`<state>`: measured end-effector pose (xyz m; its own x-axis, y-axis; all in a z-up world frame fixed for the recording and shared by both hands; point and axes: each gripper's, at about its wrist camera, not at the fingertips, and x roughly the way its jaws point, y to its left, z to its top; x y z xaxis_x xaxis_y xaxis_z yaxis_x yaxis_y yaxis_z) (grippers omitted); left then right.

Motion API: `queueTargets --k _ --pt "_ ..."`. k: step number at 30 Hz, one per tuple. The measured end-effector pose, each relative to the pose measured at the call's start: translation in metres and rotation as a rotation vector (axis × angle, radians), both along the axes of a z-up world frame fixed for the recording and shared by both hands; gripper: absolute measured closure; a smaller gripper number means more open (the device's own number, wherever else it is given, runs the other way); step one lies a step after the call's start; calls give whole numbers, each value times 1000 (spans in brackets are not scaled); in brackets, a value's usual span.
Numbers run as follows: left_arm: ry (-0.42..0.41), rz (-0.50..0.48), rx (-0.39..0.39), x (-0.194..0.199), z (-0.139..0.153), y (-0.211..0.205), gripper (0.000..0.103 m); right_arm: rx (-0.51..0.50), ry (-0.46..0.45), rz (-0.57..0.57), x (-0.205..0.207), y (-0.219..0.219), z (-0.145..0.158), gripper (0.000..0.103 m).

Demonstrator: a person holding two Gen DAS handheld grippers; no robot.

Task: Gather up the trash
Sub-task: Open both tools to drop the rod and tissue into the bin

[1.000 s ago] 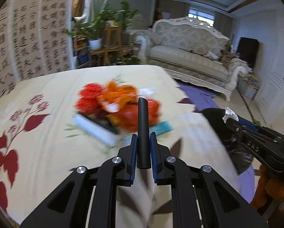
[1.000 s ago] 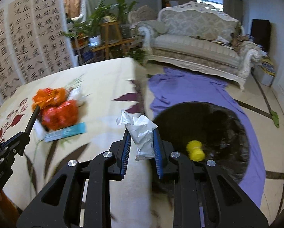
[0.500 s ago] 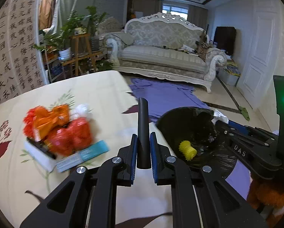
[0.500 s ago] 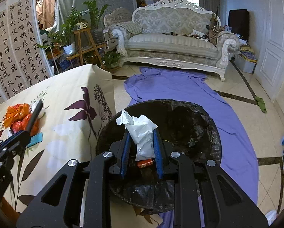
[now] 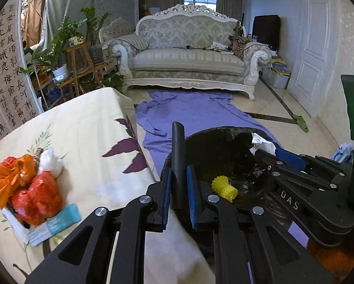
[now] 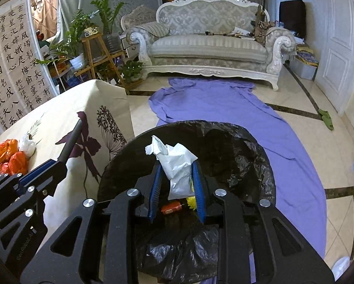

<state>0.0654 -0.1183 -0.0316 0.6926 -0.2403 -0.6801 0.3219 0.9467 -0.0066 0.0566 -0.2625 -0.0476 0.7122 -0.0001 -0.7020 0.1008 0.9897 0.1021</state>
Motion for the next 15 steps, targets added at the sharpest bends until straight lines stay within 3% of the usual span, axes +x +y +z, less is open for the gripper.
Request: queueTargets --k 2,4,15 --pt "15 2 -1 3 -3 0 84 -3 2 -8 3 -3 -2 68" --pt "20 7 0 2 -4 0 71 -1 5 -14 3 -6 -4 68" --pt "34 39 -29 1 -3 9 55 12 1 -50 -4 -18 -3 68"
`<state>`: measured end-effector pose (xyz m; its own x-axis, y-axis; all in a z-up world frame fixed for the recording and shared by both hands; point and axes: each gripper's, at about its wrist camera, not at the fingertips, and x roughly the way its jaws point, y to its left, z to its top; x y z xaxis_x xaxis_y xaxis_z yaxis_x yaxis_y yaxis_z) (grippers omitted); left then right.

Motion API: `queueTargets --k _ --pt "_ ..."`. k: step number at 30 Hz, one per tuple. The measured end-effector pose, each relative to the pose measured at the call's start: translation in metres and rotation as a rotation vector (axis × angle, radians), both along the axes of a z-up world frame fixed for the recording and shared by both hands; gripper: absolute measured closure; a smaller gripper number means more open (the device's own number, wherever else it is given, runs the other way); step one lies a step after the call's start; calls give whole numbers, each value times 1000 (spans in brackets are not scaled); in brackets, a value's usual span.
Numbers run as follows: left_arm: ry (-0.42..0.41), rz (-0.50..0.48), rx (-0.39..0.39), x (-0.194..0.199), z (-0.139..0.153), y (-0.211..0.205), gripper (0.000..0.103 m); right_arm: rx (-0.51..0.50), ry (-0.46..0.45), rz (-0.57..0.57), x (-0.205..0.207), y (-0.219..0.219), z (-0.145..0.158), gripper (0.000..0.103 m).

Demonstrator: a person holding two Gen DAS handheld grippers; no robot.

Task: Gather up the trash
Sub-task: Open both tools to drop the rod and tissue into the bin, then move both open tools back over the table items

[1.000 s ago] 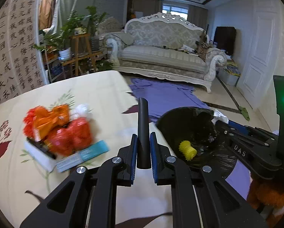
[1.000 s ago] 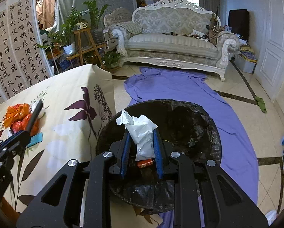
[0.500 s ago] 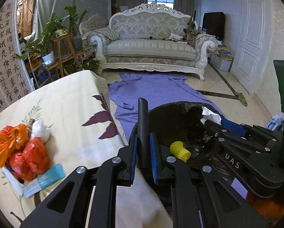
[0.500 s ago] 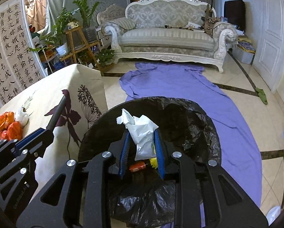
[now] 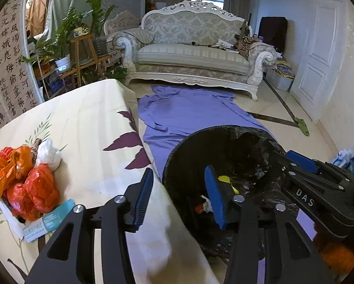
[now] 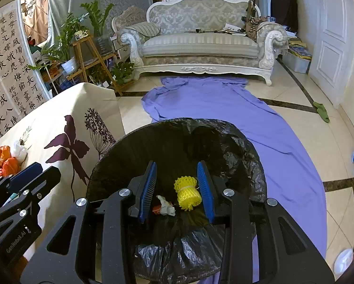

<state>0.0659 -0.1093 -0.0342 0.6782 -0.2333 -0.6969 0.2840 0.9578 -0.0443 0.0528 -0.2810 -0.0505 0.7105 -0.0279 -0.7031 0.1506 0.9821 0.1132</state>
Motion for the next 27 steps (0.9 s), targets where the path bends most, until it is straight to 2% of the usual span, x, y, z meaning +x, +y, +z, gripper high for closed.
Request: queueTargets --k 10,12,27 --pt "-14 51 -26 -13 15 31 50 -1 -16 12 -11 11 9 65" --pt "-15 69 -32 -17 17 40 49 -4 -17 14 -14 14 10 60" --pt "-1 208 -28 -40 16 109 45 -13 -9 62 -23 43 14 60"
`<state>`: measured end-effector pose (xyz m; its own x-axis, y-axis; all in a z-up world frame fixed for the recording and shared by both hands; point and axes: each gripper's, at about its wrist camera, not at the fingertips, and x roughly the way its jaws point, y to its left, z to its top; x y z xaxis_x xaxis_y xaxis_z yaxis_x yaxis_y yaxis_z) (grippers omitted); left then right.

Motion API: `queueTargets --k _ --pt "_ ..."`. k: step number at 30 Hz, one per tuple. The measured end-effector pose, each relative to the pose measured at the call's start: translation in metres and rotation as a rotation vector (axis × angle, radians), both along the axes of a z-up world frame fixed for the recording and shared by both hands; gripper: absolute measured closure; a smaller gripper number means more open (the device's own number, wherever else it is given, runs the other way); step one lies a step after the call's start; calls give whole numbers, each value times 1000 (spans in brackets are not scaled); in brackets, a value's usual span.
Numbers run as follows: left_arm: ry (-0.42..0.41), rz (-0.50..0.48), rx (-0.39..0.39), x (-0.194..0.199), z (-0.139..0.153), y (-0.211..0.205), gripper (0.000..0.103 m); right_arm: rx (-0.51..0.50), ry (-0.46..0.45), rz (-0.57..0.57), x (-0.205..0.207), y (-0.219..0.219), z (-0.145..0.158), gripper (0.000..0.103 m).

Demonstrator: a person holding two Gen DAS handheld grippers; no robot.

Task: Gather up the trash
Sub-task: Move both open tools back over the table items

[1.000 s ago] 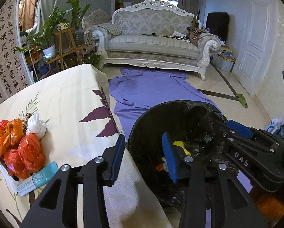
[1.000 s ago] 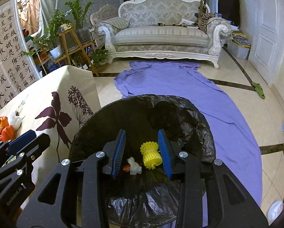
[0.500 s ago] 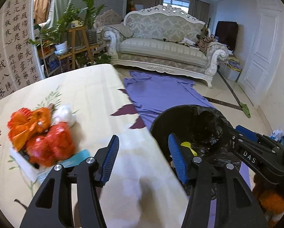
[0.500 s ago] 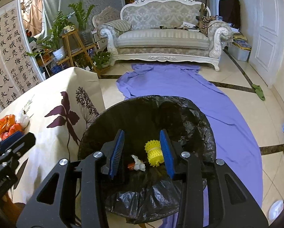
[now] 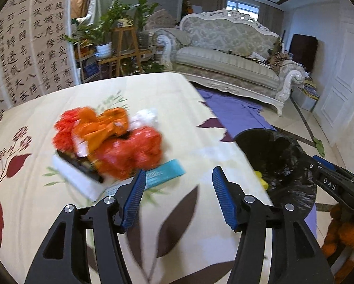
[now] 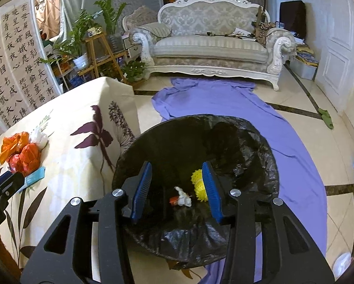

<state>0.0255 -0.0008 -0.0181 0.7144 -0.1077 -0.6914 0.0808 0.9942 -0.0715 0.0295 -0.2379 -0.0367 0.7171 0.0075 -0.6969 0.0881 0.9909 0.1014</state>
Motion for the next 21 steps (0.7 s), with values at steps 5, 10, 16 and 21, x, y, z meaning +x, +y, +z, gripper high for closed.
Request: queueTargets --k 5,10,16,21 --pt "10 53 -2 -6 -2 23 45 -2 4 50 2 21 0 60" --pt "28 118 -2 -9 -8 49 45 -4 8 114 5 49 -1 60" --pt "53 194 -6 -9 -15 75 45 -8 10 200 9 85 0 60" --pt "69 231 -25 -4 -18 90 45 -9 18 249 11 105 -1 59"
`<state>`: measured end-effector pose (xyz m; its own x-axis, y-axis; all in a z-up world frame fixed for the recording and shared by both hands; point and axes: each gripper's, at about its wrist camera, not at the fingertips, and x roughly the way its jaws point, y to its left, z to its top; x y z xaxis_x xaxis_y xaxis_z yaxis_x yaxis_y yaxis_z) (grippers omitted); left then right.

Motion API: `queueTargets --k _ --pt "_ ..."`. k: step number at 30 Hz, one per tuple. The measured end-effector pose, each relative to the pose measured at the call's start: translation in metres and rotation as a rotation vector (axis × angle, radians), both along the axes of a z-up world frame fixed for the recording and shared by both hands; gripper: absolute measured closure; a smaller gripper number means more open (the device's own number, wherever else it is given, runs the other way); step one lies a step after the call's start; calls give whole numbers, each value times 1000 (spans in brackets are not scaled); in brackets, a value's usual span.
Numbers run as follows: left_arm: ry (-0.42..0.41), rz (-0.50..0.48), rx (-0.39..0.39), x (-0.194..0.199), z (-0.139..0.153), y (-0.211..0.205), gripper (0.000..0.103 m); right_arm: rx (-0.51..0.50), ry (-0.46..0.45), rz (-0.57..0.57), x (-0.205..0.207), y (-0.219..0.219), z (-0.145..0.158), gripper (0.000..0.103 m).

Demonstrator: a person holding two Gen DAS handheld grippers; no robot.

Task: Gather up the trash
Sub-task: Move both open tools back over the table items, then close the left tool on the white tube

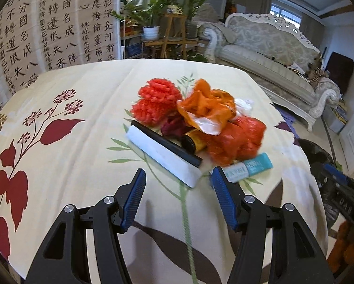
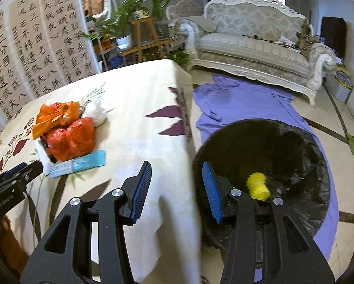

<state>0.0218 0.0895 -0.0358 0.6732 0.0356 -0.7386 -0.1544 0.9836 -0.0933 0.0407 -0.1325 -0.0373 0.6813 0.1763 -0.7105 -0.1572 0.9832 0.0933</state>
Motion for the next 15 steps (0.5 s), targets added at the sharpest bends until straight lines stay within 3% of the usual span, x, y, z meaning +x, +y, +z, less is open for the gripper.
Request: queueTargets --k 15 --pt "69 24 -9 28 -11 12 40 -9 25 42 6 22 -6 59"
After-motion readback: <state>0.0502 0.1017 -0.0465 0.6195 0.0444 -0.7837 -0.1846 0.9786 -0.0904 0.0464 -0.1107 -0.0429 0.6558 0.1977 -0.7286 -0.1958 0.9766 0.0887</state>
